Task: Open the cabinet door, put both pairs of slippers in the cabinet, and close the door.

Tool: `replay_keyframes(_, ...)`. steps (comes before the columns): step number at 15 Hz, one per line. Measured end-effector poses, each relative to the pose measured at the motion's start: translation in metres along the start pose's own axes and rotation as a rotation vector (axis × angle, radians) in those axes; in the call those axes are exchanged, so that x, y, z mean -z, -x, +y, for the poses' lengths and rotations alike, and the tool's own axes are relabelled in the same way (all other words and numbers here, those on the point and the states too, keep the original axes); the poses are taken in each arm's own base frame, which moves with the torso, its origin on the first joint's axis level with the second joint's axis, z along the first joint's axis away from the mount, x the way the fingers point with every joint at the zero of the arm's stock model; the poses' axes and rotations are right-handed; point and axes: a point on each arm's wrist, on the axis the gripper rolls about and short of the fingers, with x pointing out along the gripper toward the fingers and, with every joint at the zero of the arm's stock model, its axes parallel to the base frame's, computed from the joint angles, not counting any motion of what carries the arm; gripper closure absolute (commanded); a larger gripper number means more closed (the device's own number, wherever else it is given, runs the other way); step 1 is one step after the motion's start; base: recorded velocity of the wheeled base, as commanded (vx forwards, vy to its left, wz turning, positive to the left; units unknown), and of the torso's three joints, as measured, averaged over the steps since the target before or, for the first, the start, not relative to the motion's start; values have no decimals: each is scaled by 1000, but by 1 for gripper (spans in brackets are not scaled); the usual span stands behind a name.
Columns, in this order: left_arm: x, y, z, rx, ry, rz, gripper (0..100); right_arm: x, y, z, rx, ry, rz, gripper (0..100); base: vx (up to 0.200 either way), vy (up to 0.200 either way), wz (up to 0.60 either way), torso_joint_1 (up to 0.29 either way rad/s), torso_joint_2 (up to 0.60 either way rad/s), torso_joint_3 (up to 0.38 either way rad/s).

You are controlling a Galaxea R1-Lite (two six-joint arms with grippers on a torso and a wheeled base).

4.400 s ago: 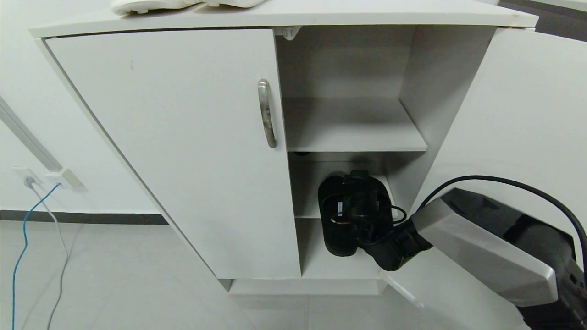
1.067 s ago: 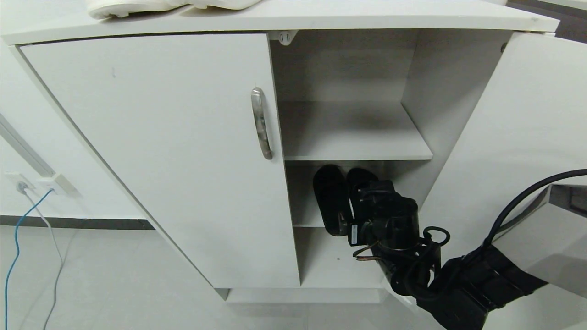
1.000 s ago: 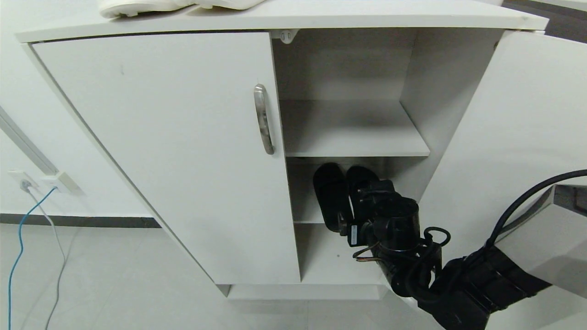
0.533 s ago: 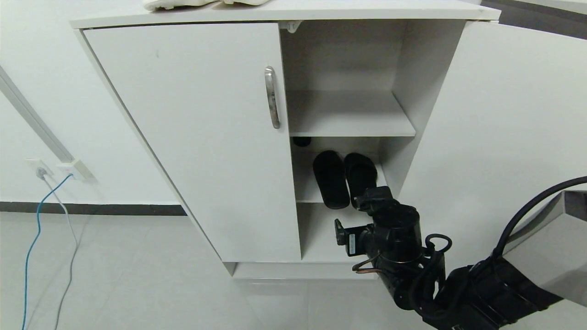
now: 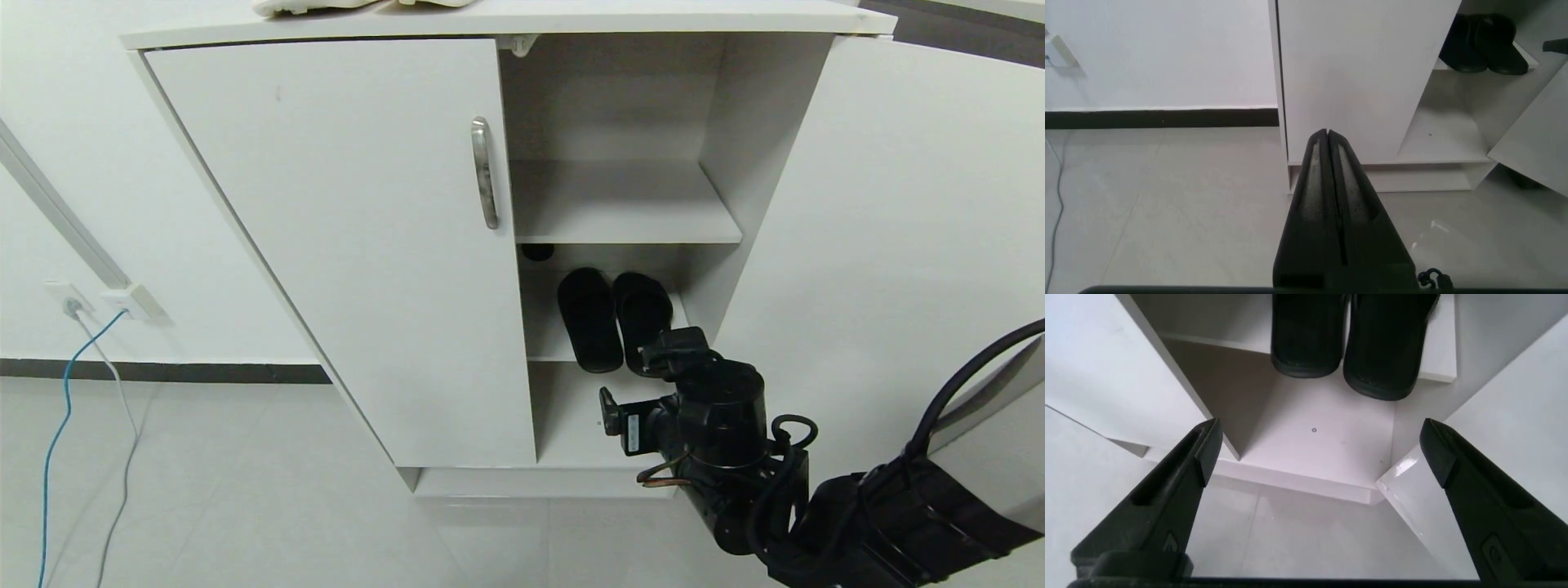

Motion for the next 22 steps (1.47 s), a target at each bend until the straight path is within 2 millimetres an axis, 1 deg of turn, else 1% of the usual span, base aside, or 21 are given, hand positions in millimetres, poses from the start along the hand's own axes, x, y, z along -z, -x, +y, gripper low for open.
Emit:
replay_keyframes(6, 0, 0, 0, 0, 0, 0, 100, -2, 5, 0, -7, 1, -3, 0, 0, 0, 0, 0, 0, 0)
replay_keyframes(16, 0, 0, 0, -2, 1, 0, 100, -3, 10, -1, -14, 21, -6, 0, 0, 0, 0, 3, 1, 181)
replay_keyframes(20, 0, 0, 0, 0, 1, 0, 100, -3, 11, 0, -17, 21, -7, 0, 0, 0, 0, -2, 2, 47)
replay_keyframes(22, 0, 0, 0, 0, 1, 0, 100, -3, 11, 0, -19, 24, -4, 0, 0, 200, 0, 5, 2, 14)
